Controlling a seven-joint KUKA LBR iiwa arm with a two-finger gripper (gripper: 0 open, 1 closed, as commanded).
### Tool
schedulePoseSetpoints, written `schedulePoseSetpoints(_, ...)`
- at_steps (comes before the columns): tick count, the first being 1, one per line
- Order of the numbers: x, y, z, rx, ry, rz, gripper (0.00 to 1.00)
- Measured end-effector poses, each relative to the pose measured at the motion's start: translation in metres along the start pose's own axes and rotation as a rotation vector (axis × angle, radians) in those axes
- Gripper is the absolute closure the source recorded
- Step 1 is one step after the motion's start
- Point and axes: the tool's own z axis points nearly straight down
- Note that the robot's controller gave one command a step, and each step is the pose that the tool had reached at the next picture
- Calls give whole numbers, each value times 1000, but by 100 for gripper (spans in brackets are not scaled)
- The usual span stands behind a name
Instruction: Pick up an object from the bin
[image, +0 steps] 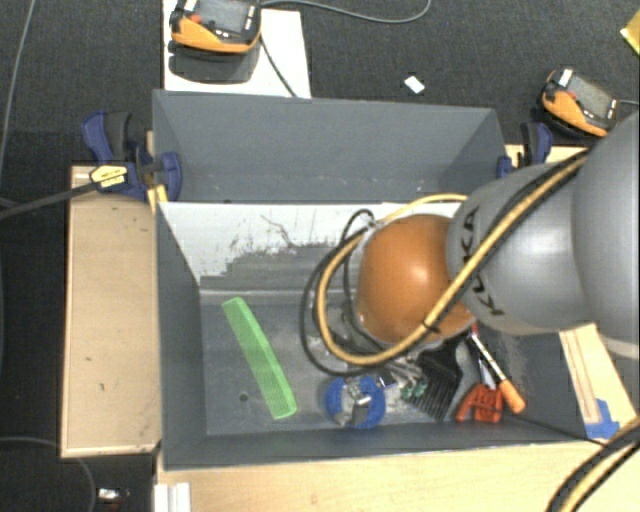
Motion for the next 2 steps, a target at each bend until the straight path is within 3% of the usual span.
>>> schedulePoseSetpoints(1, 13, -29, 33, 6, -9, -219, 0)
schedulePoseSetpoints(2, 23, -56, 42, 1, 1, -115, 100)
